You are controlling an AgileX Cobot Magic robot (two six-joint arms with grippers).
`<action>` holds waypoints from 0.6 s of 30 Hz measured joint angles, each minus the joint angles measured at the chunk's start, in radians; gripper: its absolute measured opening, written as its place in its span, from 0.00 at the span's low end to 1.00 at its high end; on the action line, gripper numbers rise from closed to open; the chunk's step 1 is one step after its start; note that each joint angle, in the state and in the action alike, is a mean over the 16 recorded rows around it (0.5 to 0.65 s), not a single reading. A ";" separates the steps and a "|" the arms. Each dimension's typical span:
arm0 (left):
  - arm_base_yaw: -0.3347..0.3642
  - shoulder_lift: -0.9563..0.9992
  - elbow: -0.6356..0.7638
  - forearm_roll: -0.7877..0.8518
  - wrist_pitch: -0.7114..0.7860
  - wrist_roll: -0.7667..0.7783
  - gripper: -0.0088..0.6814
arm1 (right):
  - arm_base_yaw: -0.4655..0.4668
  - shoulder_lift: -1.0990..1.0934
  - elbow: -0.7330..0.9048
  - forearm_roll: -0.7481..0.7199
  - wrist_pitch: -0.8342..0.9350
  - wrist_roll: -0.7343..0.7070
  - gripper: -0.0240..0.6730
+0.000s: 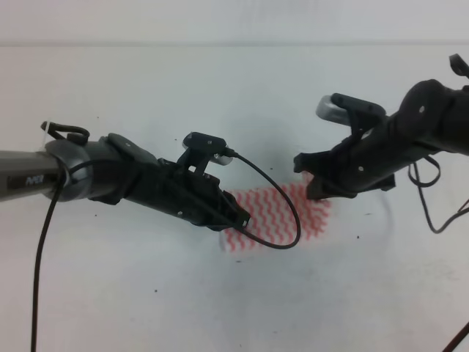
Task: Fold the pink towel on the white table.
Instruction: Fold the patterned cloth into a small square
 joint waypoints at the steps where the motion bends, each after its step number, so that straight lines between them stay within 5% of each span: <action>1: 0.000 0.000 0.000 0.000 0.000 0.000 0.00 | 0.006 0.000 -0.003 0.002 0.000 -0.002 0.01; 18: -0.001 -0.095 0.001 0.040 0.087 -0.018 0.01 | 0.044 0.000 -0.020 0.016 -0.009 -0.012 0.01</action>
